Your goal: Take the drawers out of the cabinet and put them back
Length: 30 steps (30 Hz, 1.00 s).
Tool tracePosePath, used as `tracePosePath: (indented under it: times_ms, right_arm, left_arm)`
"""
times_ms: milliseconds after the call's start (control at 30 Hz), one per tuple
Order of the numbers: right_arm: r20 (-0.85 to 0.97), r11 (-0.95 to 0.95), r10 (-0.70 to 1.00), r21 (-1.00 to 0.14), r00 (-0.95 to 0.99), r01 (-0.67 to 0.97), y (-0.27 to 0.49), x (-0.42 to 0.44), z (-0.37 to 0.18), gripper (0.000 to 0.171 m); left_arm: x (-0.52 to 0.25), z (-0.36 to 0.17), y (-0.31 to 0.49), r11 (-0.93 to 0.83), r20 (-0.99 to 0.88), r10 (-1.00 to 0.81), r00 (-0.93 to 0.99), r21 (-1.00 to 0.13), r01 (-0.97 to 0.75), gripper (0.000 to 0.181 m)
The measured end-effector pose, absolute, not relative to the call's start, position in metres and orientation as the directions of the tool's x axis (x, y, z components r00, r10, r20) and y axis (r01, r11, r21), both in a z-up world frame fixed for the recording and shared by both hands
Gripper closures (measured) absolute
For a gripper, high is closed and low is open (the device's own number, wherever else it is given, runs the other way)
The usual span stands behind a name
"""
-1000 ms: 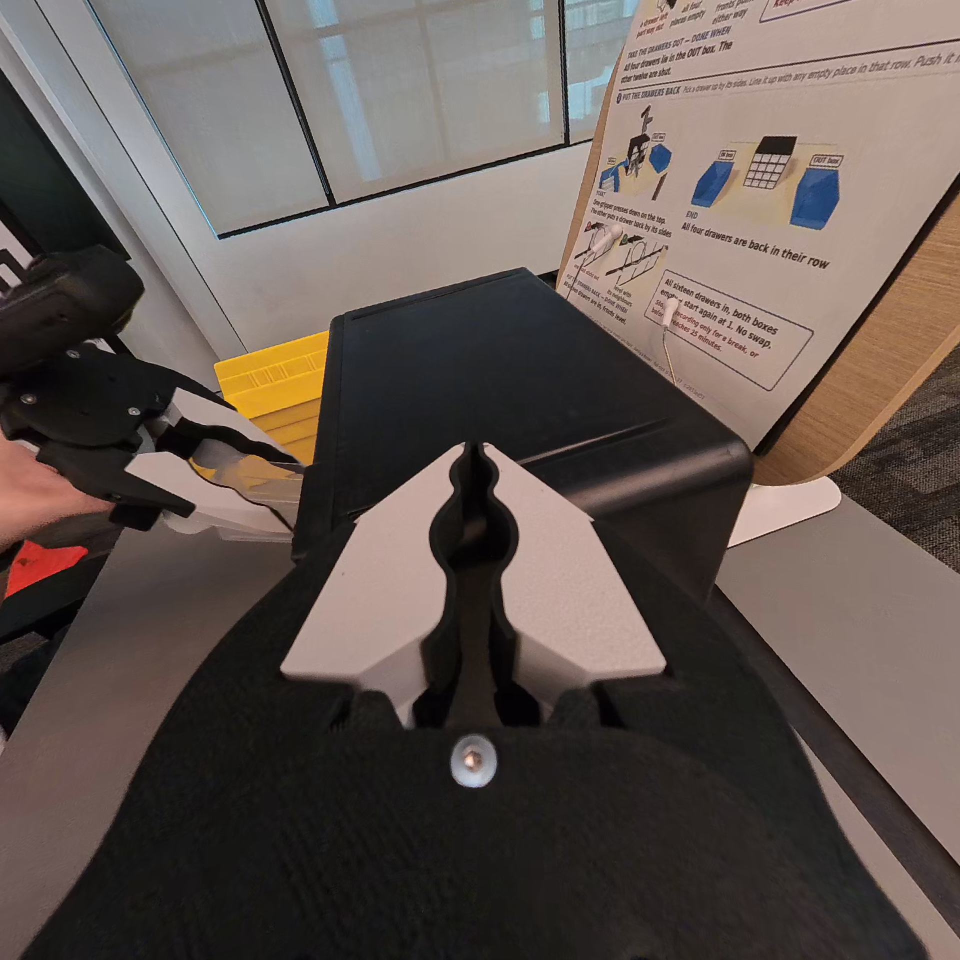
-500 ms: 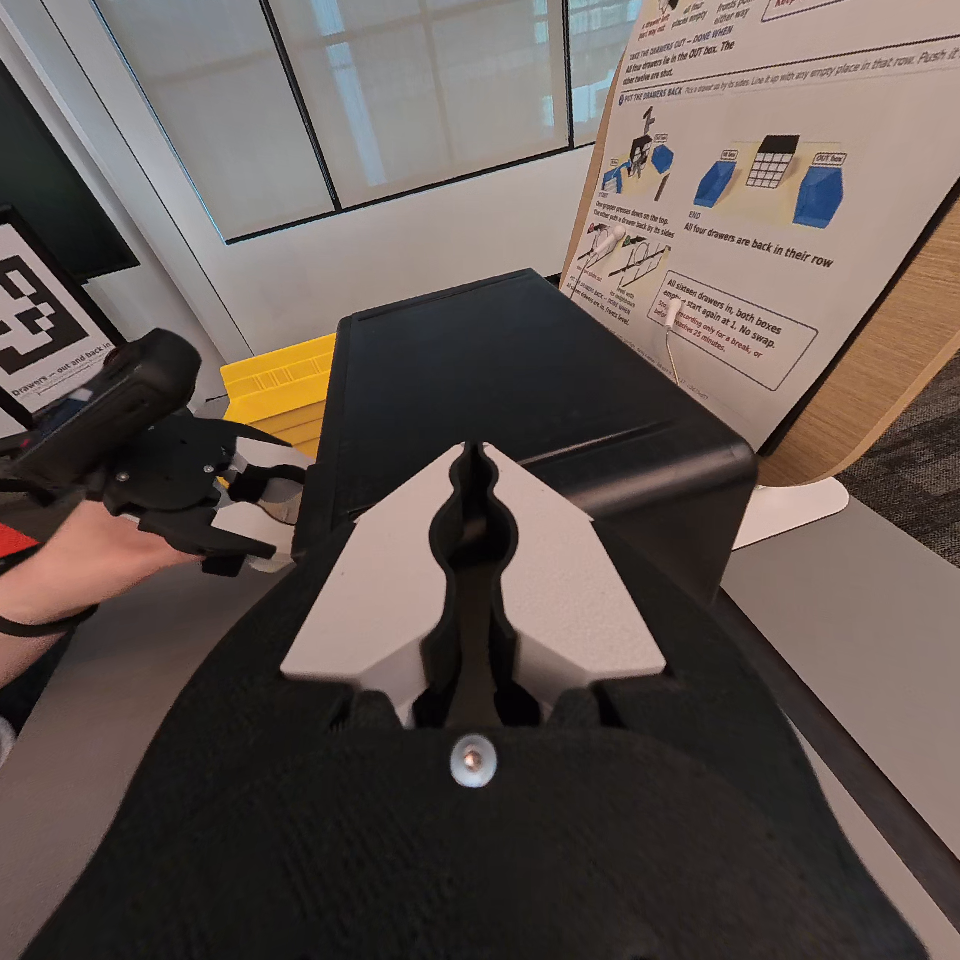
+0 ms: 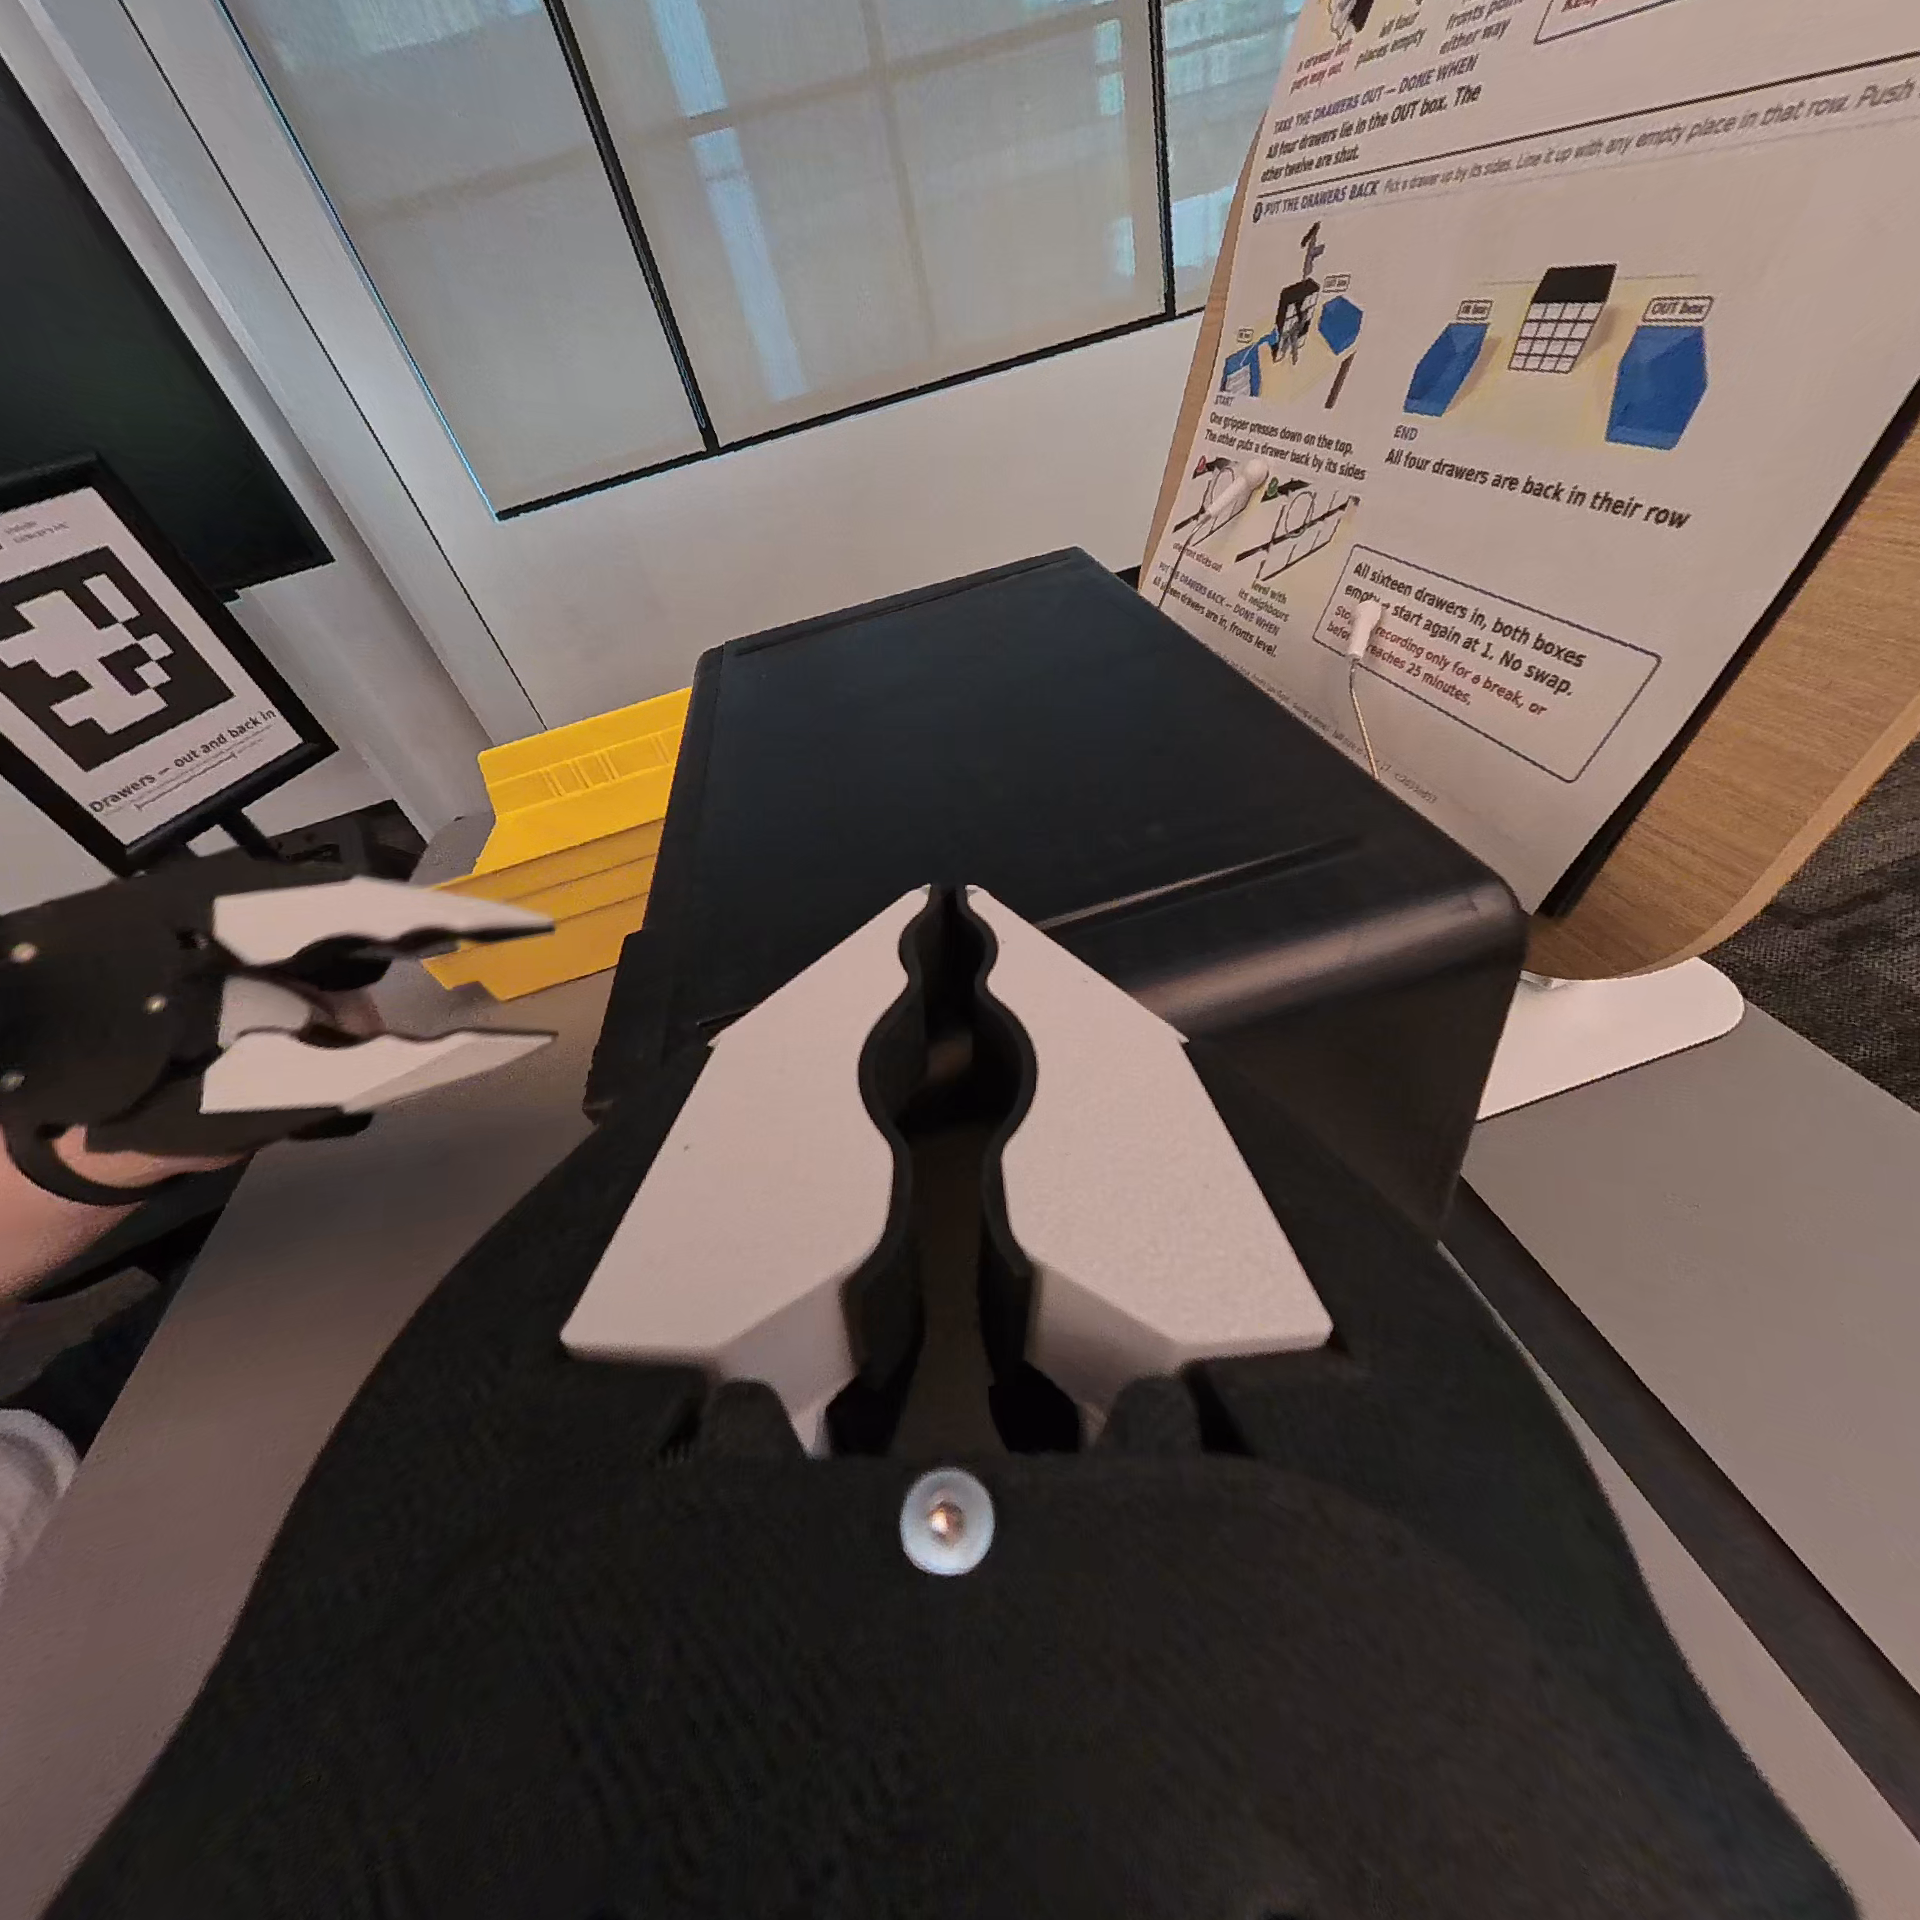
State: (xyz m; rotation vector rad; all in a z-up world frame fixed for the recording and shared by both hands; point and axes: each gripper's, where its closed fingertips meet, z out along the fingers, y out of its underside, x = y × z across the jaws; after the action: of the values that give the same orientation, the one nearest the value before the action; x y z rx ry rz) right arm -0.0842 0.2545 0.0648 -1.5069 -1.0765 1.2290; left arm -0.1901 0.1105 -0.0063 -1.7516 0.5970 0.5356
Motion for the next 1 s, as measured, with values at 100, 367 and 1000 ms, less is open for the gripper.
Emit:
tracePosePath:
  times_ms: [100, 367, 1000]
  right_arm:
    - [-0.221, -0.233, 0.966, -0.969, 0.132, 0.085, 0.254, -0.084, 0.065, 0.171]
    - [-0.228, -0.239, 0.965, -0.968, 0.131, 0.079, 0.255, -0.084, 0.065, 0.171]
    - [-0.235, -0.244, 0.965, -0.967, 0.117, 0.073, 0.255, -0.084, 0.065, 0.171]
  left_arm:
    - [-0.175, -0.02, 0.095, -0.173, -0.669, -0.183, 0.72, -0.699, -0.693, 0.15]
    - [-0.196, -0.062, 0.092, -0.206, -0.841, -0.16, 0.517, -0.484, -0.851, 0.154]
    - [-0.202, -0.06, 0.174, -0.268, -0.917, -0.092, 0.389, -0.353, -0.896, 0.169]
